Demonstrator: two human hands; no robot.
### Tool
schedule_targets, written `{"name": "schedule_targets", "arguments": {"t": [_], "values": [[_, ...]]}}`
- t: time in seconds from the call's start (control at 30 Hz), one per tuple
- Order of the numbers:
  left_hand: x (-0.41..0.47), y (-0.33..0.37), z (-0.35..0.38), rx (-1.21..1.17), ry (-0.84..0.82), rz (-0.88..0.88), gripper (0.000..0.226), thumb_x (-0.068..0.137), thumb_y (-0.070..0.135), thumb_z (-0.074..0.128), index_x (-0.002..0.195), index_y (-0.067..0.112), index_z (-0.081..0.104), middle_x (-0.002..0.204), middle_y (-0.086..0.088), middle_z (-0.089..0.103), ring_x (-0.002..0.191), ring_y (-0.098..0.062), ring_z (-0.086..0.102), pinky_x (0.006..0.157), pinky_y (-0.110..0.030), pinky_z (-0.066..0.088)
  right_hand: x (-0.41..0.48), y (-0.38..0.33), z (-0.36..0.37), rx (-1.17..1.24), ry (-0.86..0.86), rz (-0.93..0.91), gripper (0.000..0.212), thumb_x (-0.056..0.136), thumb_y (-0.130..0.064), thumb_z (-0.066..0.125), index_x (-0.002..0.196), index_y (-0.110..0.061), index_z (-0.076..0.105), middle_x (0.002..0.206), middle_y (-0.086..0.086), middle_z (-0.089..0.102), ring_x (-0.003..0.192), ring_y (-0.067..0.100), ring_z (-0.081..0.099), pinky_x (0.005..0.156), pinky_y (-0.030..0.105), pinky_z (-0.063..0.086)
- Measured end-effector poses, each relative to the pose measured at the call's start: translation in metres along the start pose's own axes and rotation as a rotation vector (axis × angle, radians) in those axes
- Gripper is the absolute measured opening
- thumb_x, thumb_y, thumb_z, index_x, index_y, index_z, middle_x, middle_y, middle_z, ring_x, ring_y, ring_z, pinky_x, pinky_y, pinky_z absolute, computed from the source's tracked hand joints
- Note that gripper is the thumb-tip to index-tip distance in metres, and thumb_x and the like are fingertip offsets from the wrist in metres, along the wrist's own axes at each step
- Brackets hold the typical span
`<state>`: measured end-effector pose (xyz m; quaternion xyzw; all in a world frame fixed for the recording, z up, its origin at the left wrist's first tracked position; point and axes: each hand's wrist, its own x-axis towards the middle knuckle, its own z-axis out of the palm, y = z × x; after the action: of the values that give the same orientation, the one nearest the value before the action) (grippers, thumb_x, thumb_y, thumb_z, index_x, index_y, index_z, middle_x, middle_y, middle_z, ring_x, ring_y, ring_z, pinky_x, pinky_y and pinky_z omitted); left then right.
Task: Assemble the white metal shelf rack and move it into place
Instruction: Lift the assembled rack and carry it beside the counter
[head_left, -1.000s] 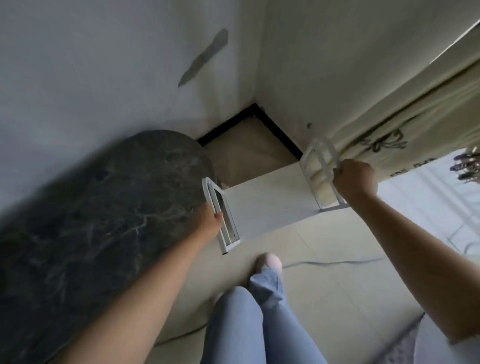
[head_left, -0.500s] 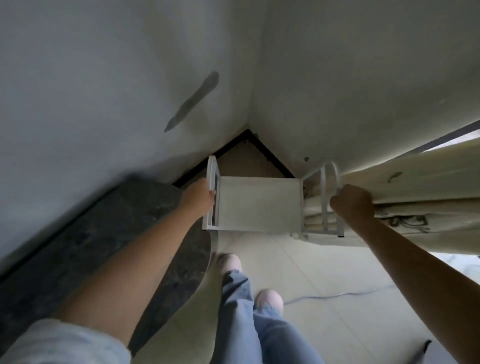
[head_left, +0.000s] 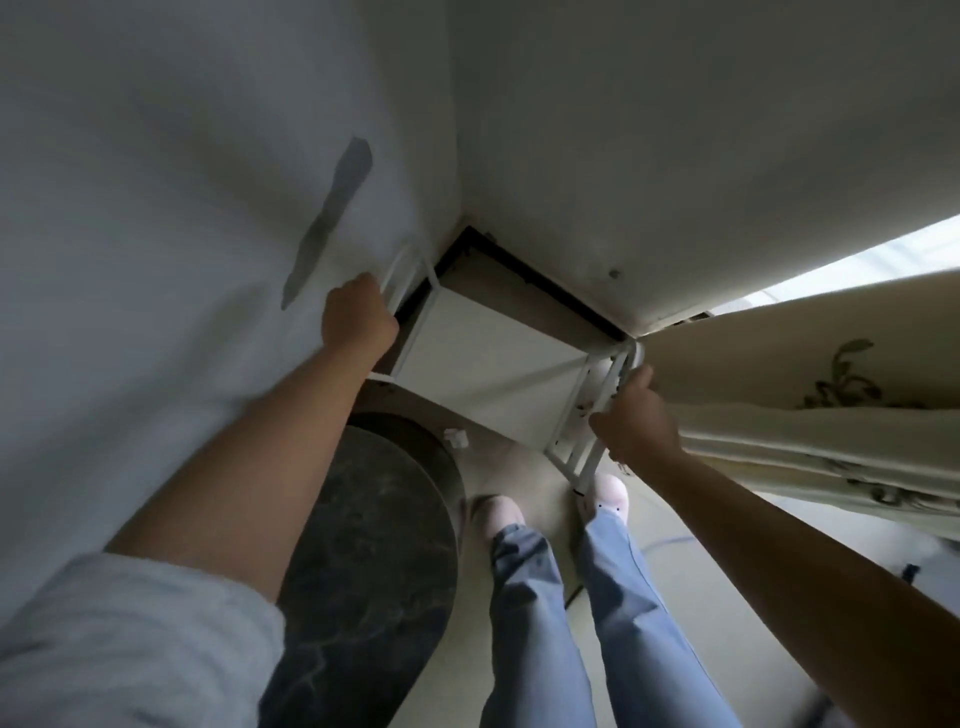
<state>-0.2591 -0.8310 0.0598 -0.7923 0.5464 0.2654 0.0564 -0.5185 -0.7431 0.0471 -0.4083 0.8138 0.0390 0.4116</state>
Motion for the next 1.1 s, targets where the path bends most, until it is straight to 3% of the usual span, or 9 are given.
{"name": "schedule_targets", "arguments": {"t": [0.13,0.23,0.4,0.5,0.57,0.7,0.9,1.03,1.1], "values": [[-0.037,-0.013,0.023,-0.044,0.193,0.071,0.043,0.088,0.006,0.052,0.129,0.000,0.040,0.131,-0.020,0.043,0.119,-0.034,0.042,0.095,-0.040,0.040,0.006,-0.012,-0.025,-0.549,0.109,-0.287,0.050,0.090,-0.017,0.043,0.137,-0.008,0.029,0.123,0.018,0.052,0.109,0.036,0.052,0.077,0.038,0.047],[-0.080,-0.012,0.056,-0.137,0.177,0.091,0.043,0.088,0.009,0.054,0.129,0.004,0.044,0.134,-0.018,0.042,0.124,-0.031,0.040,0.098,-0.037,0.039,0.022,-0.024,-0.051,-0.870,-0.052,-0.511,0.044,0.088,-0.012,0.045,0.131,-0.018,0.044,0.130,0.008,0.046,0.124,0.028,0.040,0.086,0.038,0.046],[-0.131,0.018,0.117,-0.430,-0.333,-0.185,0.024,0.096,0.018,0.043,0.101,0.002,0.060,0.106,-0.017,0.059,0.103,-0.029,0.056,0.086,-0.034,0.042,0.054,-0.043,-0.060,-1.177,-0.290,-0.477,0.035,0.088,-0.011,0.047,0.122,-0.017,0.055,0.118,0.007,0.059,0.110,0.024,0.056,0.080,0.033,0.050],[-0.149,0.052,0.137,-0.809,-0.643,-0.561,0.034,0.098,0.033,0.039,0.072,0.015,0.051,0.079,-0.007,0.054,0.066,-0.018,0.053,0.067,-0.029,0.048,0.066,-0.073,-0.060,-1.271,-0.250,-0.556,0.032,0.088,-0.013,0.048,0.119,-0.015,0.058,0.113,0.007,0.060,0.108,0.026,0.056,0.079,0.033,0.048],[-0.156,0.067,0.142,-1.040,-0.678,-0.768,0.040,0.097,0.041,0.037,0.077,0.010,0.054,0.068,-0.004,0.054,0.053,-0.014,0.050,0.050,-0.022,0.042,0.065,-0.097,-0.056,-1.304,-0.188,-0.693,0.031,0.090,-0.013,0.046,0.119,-0.012,0.057,0.116,0.010,0.059,0.110,0.030,0.054,0.086,0.038,0.047],[-0.162,0.089,0.147,-1.365,-0.688,-0.924,0.046,0.093,0.049,0.043,0.085,0.006,0.057,0.080,-0.011,0.061,0.064,-0.018,0.059,0.048,-0.022,0.049,0.057,-0.135,-0.044,-1.139,-0.079,-0.921,0.035,0.093,-0.008,0.043,0.127,-0.002,0.046,0.132,0.020,0.045,0.122,0.036,0.043,0.099,0.042,0.037],[-0.184,0.125,0.160,-1.886,-0.524,-1.175,0.020,0.093,0.014,0.051,0.076,0.005,0.051,0.060,-0.007,0.059,0.051,-0.013,0.057,0.047,-0.020,0.050,0.050,-0.164,0.008,-1.125,0.004,-1.415,0.068,0.094,-0.010,0.039,0.147,-0.007,-0.003,0.155,0.013,-0.008,0.144,0.028,-0.004,0.116,0.042,0.010],[-0.185,0.121,0.159,-2.077,-0.298,-1.298,0.021,0.090,0.000,0.053,0.069,0.000,0.051,0.049,-0.010,0.061,0.037,-0.012,0.059,0.041,-0.019,0.050,0.041,-0.182,0.040,-1.249,0.009,-1.448,0.072,0.091,-0.006,0.040,0.147,-0.007,-0.006,0.155,0.010,-0.012,0.144,0.026,-0.009,0.115,0.046,-0.001],[-0.184,0.109,0.157,-2.092,-0.217,-1.304,0.019,0.089,-0.003,0.054,0.070,-0.003,0.053,0.046,-0.011,0.062,0.046,-0.017,0.062,0.048,-0.022,0.053,0.038,-0.185,0.044,-1.271,-0.012,-1.393,0.073,0.090,-0.007,0.043,0.147,-0.005,-0.002,0.156,0.009,-0.009,0.144,0.024,-0.005,0.115,0.047,-0.001]]}}
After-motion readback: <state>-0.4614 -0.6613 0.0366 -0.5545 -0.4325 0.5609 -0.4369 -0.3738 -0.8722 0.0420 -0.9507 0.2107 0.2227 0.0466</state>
